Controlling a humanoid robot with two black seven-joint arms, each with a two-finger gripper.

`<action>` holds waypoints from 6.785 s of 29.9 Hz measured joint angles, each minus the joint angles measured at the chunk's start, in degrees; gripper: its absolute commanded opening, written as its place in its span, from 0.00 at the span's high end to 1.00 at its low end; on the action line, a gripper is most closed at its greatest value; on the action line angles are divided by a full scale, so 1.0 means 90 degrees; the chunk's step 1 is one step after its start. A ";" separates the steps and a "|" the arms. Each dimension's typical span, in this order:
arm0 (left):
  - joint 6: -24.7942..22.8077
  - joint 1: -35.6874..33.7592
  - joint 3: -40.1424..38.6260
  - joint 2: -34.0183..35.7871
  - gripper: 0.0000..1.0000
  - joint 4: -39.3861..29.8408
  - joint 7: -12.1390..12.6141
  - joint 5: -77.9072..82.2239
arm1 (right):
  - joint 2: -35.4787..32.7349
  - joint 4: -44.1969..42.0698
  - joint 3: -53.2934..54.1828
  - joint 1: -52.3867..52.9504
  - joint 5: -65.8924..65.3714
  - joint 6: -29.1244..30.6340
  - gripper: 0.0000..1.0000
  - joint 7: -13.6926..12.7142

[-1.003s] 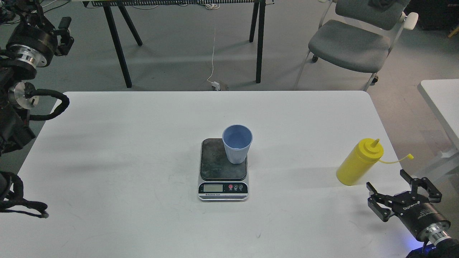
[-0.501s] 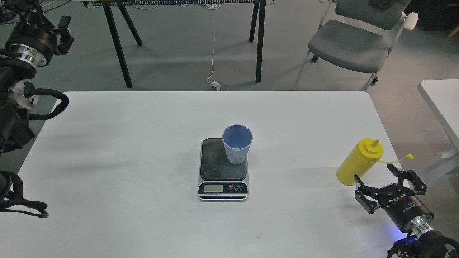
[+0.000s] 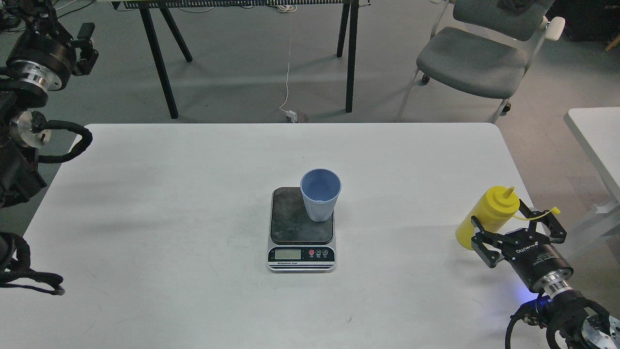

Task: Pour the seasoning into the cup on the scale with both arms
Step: 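Move the right gripper to the yellow bottle and close around it, then lift the yellow bottle with the right gripper and raise it high, then tilt the bottle nozzle-down over the blue cup and squeeze, then carry the yellow bottle back down beside the scale with the right gripper, then set the bottle upright on the table and open the right gripper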

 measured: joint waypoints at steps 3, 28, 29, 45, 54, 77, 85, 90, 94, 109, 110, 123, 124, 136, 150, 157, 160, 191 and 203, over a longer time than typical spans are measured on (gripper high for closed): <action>0.0000 0.0000 0.0011 -0.0014 0.06 0.0000 0.0000 0.0007 | 0.0139 -0.0055 -0.0003 0.0019 -0.0155 0.0000 0.00 0.0004; 0.0000 -0.0002 0.0035 -0.0019 0.06 -0.0001 0.0000 0.0032 | 0.0582 -0.0279 0.0204 0.0075 -0.1128 0.0000 0.45 0.0273; 0.0000 -0.0002 0.0037 -0.0021 0.06 -0.0001 0.0000 0.0035 | 0.0582 -0.0279 0.0213 0.0066 -0.1160 0.0000 0.45 0.0288; 0.0000 -0.0029 0.0038 0.0002 0.06 -0.0001 0.0000 0.0018 | 0.0306 -0.0235 0.0479 0.0323 -0.1734 0.0000 0.51 0.0328; 0.0001 -0.0116 0.0016 -0.0084 0.06 -0.0015 0.0000 0.0008 | -0.0402 -0.0279 0.0703 0.2431 -0.4887 0.0000 0.51 0.0188; 0.0001 -0.0442 -0.0007 -0.0483 0.06 -0.0019 0.0000 0.0005 | 0.0999 -0.0049 -0.2154 0.6580 -1.2861 -0.0027 0.52 0.0023; -0.0001 -0.0458 -0.0013 -0.0479 0.06 -0.0021 0.0000 0.0004 | 0.1098 -0.0007 -0.2486 0.6733 -1.3850 -0.0595 0.52 0.0039; 0.0001 -0.0458 -0.0025 -0.0505 0.06 -0.0023 0.0000 -0.0001 | 0.1282 -0.0003 -0.2708 0.6734 -1.4136 -0.0834 0.52 0.0041; 0.0000 -0.0458 -0.0028 -0.0521 0.06 -0.0030 0.0000 -0.0003 | 0.1390 -0.0012 -0.2963 0.6707 -1.4564 -0.1267 0.52 0.0008; 0.0000 -0.0458 -0.0013 -0.0526 0.06 -0.0030 0.0000 -0.0003 | 0.1743 -0.0031 -0.3299 0.6615 -1.4951 -0.1705 0.53 -0.0029; 0.0000 -0.0458 -0.0011 -0.0526 0.06 -0.0030 0.0000 -0.0003 | 0.1753 -0.0035 -0.3303 0.6605 -1.4950 -0.1705 0.53 -0.0029; 0.0000 -0.0458 0.0013 -0.0529 0.06 -0.0038 0.0000 0.0032 | 0.1770 -0.0607 -0.2462 0.6671 -1.3623 -0.1624 0.52 -0.0070; 0.0000 -0.0458 0.0025 -0.0533 0.06 -0.0042 0.0000 0.0051 | 0.1767 -0.0717 -0.2243 0.6687 -1.2990 -0.1541 0.52 -0.0130; -0.0001 -0.0470 0.0031 -0.0546 0.06 -0.0050 0.0000 0.0082 | 0.0512 -0.1392 -0.1158 0.6344 -0.5032 -0.0170 0.52 -0.1532; -0.0001 -0.0450 0.0047 -0.0532 0.06 -0.0051 0.0000 0.0081 | -0.0347 0.0187 0.1170 0.3654 -0.0676 -0.0001 0.52 -0.0777; 0.0000 -0.0439 0.0050 -0.0524 0.06 -0.0049 0.0000 0.0085 | -0.0368 0.0878 0.2047 0.2078 -0.0436 0.0000 0.52 -0.0567; 0.0000 -0.0410 0.0050 -0.0536 0.06 -0.0050 0.0000 0.0085 | -0.0332 0.1108 0.2292 0.1454 -0.0291 0.0000 0.52 -0.0441; 0.0000 -0.0353 0.0364 -0.0514 0.06 -0.0044 0.0000 0.0092 | 0.1326 0.0116 0.2309 -0.0762 -0.0181 0.0000 0.52 -0.0087; 0.0000 -0.0385 0.0392 -0.0535 0.06 -0.0042 0.0000 0.0095 | 0.1533 0.0001 0.2282 -0.0667 -0.0189 0.0000 0.51 -0.0085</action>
